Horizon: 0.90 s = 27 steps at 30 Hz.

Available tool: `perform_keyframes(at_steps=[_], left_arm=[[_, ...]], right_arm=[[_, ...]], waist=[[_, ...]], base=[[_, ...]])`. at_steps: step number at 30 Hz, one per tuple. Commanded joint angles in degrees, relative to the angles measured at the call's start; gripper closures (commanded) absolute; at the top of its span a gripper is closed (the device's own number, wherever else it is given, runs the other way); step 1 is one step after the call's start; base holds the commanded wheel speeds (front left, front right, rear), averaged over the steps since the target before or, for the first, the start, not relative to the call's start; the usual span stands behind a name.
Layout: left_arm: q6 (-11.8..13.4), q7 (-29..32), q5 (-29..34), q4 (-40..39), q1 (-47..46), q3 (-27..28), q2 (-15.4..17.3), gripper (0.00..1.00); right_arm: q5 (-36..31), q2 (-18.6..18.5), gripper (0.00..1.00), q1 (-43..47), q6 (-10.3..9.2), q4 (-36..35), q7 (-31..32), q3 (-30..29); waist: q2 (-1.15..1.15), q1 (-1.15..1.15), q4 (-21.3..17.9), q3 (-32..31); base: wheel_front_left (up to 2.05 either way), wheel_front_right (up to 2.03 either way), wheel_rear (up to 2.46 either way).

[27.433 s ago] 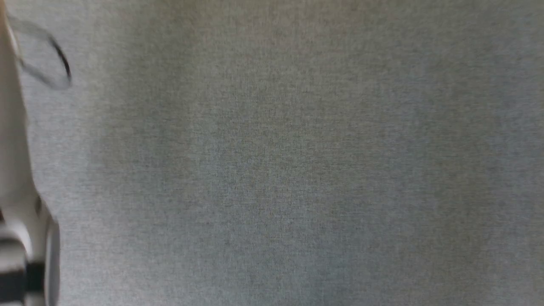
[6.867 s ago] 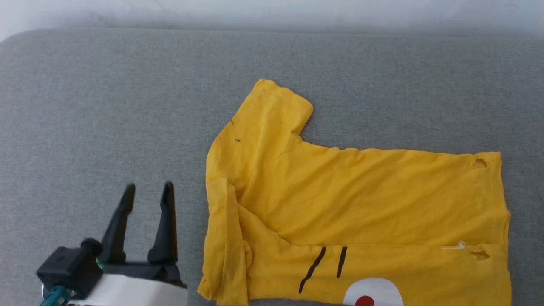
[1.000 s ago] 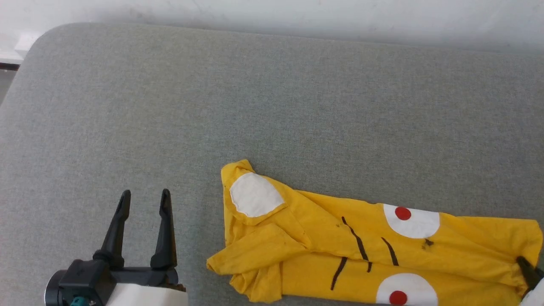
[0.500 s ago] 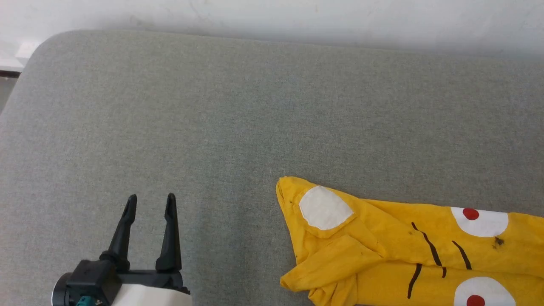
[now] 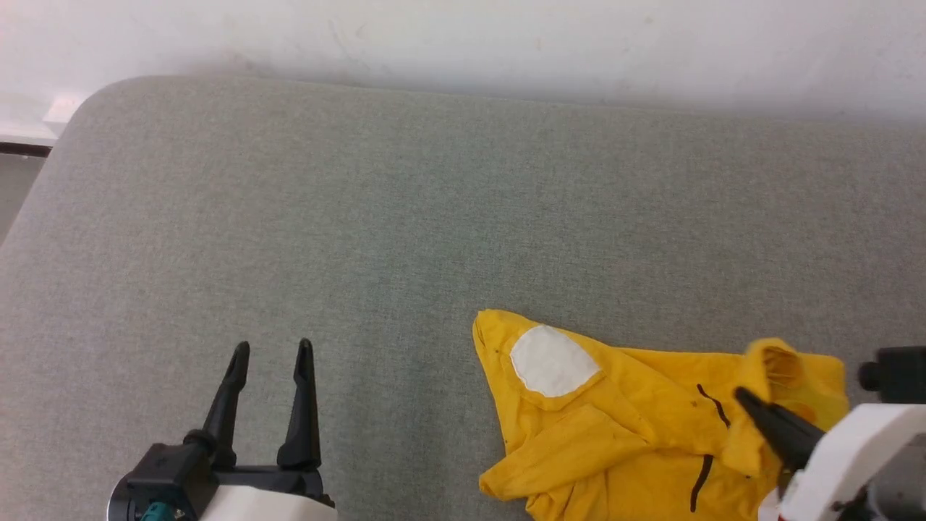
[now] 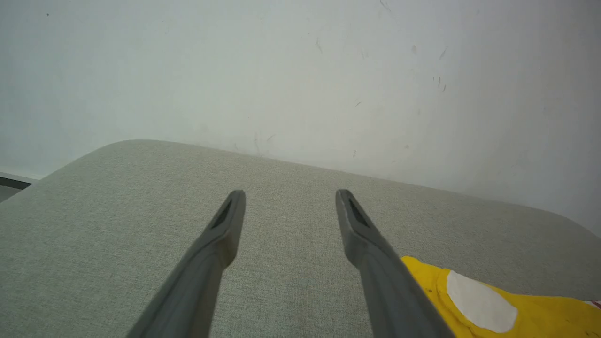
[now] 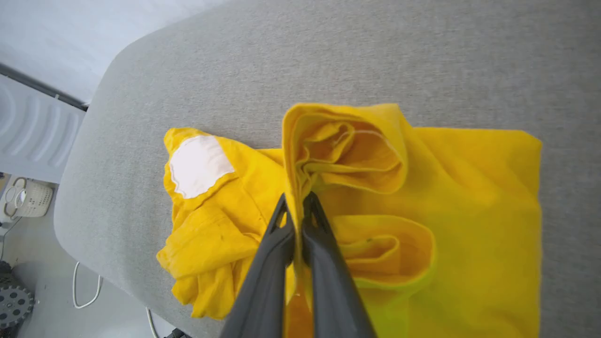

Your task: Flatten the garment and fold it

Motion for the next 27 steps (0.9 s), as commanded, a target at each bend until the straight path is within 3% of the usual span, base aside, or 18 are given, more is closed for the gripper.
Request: perform_keyframes(at_steps=[1,13,24,27], left_arm=[[-0.4,-0.2,-0.3,0.1,-0.3,0.0,0.0,0.00],[-1.0,-0.8,-1.0,1.3,-1.6,-0.7,-1.0,0.00],[-1.7,-1.4,-1.7,3.3,-2.6,-1.2,-2.3,0.00],[-2.0,-1.6,-1.9,4.1,-2.9,-1.4,-2.7,0.00]], right_arm=[[0.4,0.2,1.00,0.1,-0.04,-0.6,0.2,1.0],[1.4,0.6,1.00,-6.0,-0.04,1.6,-1.8,16.3],[-0.6,0.6,1.00,-12.1,-0.04,14.7,-4.8,23.0],[-4.1,0.6,1.00,-14.3,-0.04,19.6,-6.0,24.3]], waist=[[0.00,0.00,0.3,0.0],[0.00,0.00,2.5,1.5],[0.00,0.00,3.9,1.9],[0.00,0.00,4.0,2.0]], base=[[0.00,0.00,0.00],[0.00,0.00,0.00],[0.00,0.00,0.00],[0.00,0.00,0.00]])
